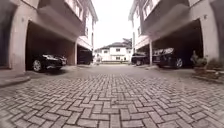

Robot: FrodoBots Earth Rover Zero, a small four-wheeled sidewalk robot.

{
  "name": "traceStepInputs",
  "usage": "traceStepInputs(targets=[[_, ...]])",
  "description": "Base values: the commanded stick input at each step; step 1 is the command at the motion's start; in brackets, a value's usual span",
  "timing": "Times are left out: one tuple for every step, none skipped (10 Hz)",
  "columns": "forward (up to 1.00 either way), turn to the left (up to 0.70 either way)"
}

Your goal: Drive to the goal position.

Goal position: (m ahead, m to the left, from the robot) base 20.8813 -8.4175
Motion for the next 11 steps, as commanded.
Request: traceStepInputs(targets=[[0.7,0.0],[0.7,0.0],[0.7,0.0],[0.7,0.0],[0.7,0.0],[0.7,0.0],[0.7,0.0],[0.7,0.0],[0.7,0.0],[0.7,0.0],[0.7,0.0]])
